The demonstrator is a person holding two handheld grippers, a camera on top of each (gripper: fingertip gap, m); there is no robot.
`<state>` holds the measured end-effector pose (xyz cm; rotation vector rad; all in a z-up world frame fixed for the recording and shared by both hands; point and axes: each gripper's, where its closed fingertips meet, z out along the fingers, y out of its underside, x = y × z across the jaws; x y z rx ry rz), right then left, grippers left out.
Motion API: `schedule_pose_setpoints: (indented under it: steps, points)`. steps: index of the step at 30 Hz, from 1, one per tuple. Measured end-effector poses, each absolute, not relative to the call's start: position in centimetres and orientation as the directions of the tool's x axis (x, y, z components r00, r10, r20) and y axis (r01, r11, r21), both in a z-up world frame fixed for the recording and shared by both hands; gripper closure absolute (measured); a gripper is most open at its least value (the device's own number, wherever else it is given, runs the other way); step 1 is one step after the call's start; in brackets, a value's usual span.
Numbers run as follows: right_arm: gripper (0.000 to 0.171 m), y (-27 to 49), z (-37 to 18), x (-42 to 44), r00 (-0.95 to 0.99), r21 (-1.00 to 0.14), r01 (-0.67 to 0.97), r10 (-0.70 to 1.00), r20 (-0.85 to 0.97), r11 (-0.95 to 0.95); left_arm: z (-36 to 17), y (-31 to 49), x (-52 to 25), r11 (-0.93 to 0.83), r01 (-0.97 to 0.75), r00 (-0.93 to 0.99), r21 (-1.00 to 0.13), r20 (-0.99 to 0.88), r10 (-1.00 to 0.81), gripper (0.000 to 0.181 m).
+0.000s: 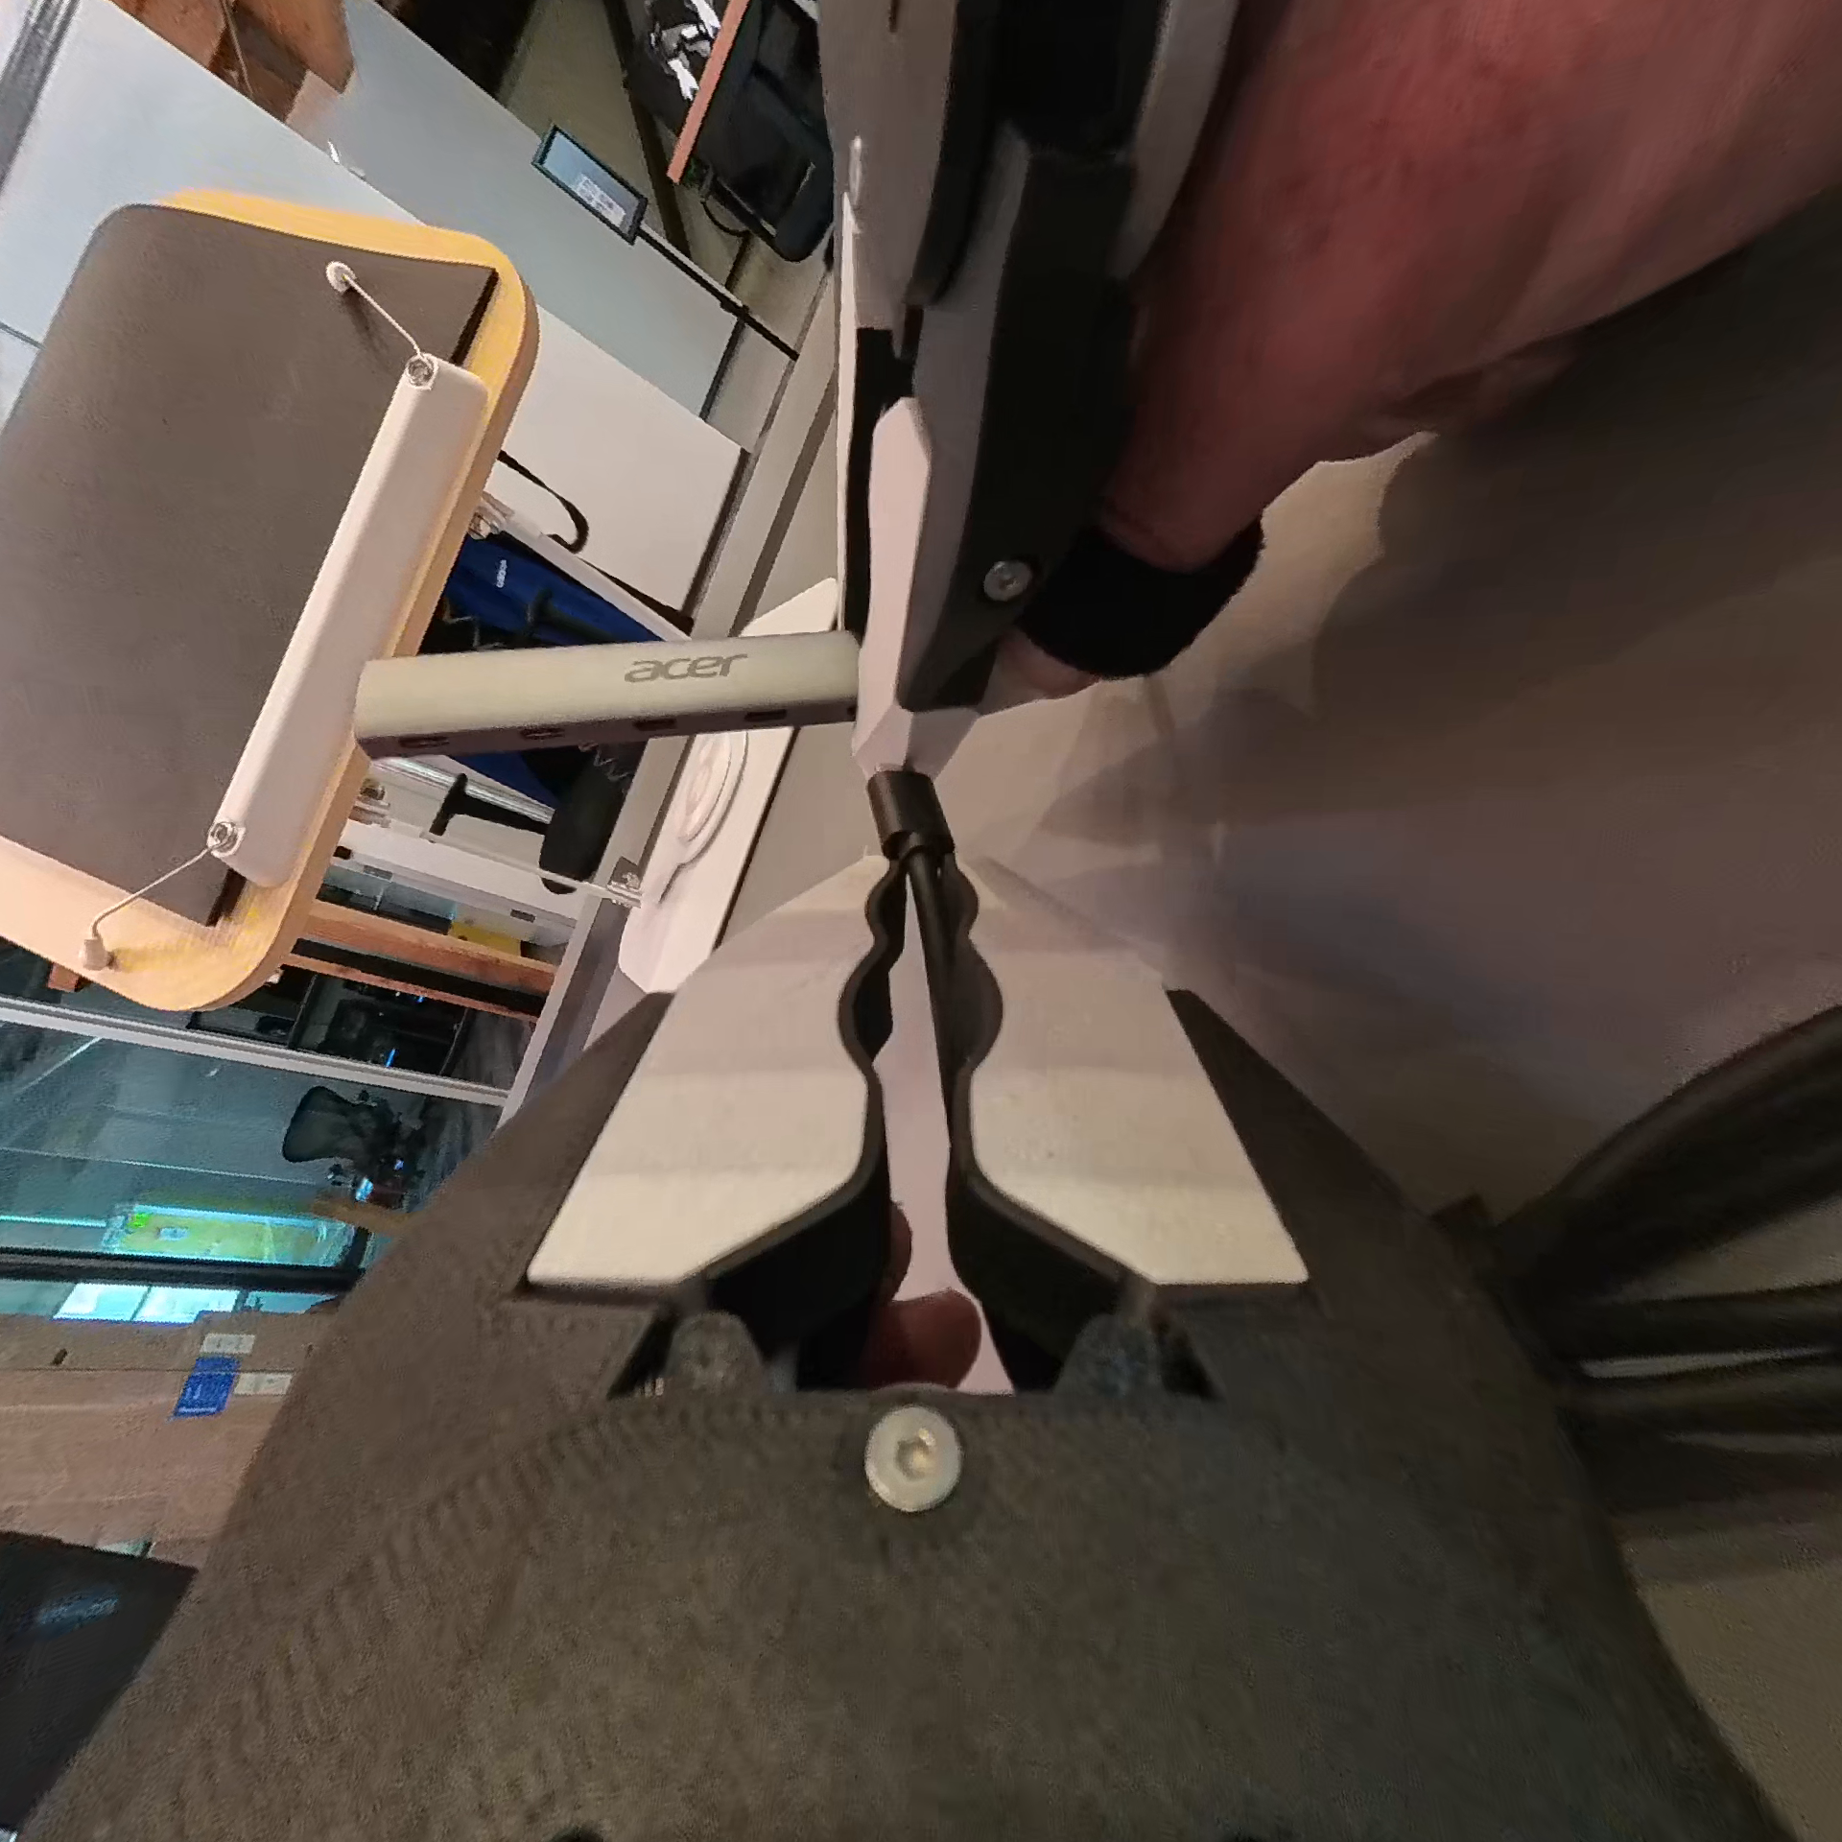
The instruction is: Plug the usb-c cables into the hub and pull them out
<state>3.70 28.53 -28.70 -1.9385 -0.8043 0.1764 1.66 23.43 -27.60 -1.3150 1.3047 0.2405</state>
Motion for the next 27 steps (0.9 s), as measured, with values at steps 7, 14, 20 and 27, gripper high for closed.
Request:
schedule_pose_setpoints:
  steps: [7, 14, 20, 27]
  points:
    - [0.155, 28.3, -28.9, 3.4, 0.757, -0.832, 0.474, 0.617, 0.217, -0.288, -27.1, 23.0, 2.2, 0.373, -0.723, 0.372, -0.582, -0.783, -0.499, 0.167]
    - [0.155, 28.3, -28.7, 3.4, 0.763, -0.843, 0.455, 0.614, 0.204, -0.286, -27.0, 23.4, 1.8, 0.365, -0.725, 0.387, -0.584, -0.784, -0.485, 0.175]
    - [0.155, 28.2, -26.5, 4.7, 0.786, -0.874, 0.423, 0.577, 0.221, -0.241, -27.4, 23.4, 1.8, 0.339, -0.73, 0.39, -0.594, -0.768, -0.508, 0.177]
    - [0.155, 28.5, -27.3, 4.4, 0.778, -0.853, 0.463, 0.572, 0.261, -0.241, -27.5, 23.4, 1.9, 0.326, -0.732, 0.393, -0.598, -0.761, -0.516, 0.177]
